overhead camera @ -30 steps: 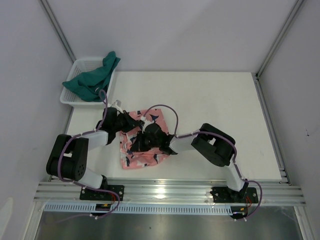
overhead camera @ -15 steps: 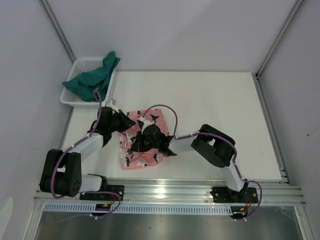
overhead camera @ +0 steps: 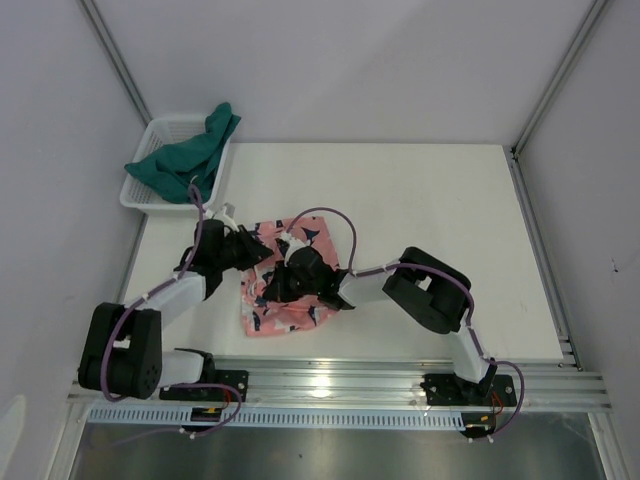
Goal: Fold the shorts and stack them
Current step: Fold the shorts
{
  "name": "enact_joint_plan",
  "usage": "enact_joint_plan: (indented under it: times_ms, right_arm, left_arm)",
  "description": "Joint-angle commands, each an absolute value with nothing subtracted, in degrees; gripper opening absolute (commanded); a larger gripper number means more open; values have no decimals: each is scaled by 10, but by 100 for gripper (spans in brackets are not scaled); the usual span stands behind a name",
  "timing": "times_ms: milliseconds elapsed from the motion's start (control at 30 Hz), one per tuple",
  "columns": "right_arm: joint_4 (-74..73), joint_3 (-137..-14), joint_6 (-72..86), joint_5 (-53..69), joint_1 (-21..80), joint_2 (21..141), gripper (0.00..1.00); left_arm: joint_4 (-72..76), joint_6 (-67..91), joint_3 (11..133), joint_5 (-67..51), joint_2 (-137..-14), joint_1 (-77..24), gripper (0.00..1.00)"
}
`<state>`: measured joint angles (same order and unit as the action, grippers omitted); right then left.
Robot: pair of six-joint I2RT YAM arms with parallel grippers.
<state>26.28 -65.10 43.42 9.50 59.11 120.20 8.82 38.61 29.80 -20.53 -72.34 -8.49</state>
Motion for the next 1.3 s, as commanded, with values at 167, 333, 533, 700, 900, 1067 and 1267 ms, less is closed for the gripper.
enact_joint_plan:
  times_ms: [167, 333, 533, 700, 900, 1067, 1267]
  right_arm:
    - [217, -647, 408, 71, 585, 1206, 3]
    - [214, -639, 406, 68, 587, 1201, 3]
    - [213, -620, 392, 65, 589, 1191, 2]
    - [186, -590, 369, 47, 580, 1164, 2]
    - [187, -518, 352, 63, 534, 1100, 2]
    - [180, -509, 339, 51, 561, 1082, 3]
    - [192, -546, 347, 39, 616, 1108, 3]
  left_arm:
    - [211, 404, 287, -208, -858, -58, 12]
    - [352, 461, 245, -244, -925, -10, 10]
    - [344, 464, 251, -243, -923, -10, 10]
    - [337, 461, 231, -241, -897, -12, 10]
    - [346, 475, 184, -186, -827, -67, 11]
    - [313, 465, 218, -157, -830, -123, 11]
    - [283, 436, 271, -107, -868, -187, 11]
